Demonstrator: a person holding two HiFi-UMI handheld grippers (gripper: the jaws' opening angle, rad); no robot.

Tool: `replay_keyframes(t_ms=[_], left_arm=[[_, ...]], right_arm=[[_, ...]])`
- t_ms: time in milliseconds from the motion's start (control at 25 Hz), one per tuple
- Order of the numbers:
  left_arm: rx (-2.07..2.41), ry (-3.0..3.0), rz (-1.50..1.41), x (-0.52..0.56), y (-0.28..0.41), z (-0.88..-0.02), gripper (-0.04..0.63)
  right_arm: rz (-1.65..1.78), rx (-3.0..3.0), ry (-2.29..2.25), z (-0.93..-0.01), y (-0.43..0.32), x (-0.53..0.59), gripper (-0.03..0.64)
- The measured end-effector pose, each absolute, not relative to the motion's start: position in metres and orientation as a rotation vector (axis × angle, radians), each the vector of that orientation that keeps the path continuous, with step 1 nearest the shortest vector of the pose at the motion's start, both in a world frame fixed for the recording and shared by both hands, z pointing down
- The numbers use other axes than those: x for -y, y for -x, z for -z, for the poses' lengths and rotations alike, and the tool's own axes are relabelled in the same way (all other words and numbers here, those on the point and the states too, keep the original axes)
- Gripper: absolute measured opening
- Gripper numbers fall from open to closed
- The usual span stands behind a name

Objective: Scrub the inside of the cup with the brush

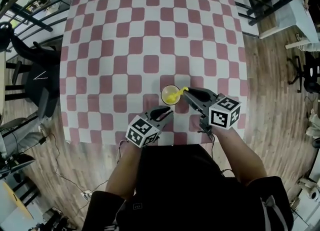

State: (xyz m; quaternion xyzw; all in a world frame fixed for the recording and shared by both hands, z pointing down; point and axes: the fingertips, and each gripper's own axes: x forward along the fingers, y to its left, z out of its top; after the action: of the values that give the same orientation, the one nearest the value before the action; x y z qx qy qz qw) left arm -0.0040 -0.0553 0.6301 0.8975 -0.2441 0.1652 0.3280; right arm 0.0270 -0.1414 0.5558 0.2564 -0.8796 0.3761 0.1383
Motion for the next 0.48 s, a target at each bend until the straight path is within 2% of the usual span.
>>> replay_keyframes(t_ms=[80, 480], left_arm=[[0.706, -2.322, -0.502, 0.056, 0.008, -0.634, 0.077], [0.808, -2.306, -0.629, 0.032, 0.002, -0.608, 0.077]], right_arm=[[-1.080, 2.545, -0.753, -0.555, -0.029, 0.139, 0.043], [-1.045, 2.521, -0.829, -0.551, -0.042, 0.114, 0.043]])
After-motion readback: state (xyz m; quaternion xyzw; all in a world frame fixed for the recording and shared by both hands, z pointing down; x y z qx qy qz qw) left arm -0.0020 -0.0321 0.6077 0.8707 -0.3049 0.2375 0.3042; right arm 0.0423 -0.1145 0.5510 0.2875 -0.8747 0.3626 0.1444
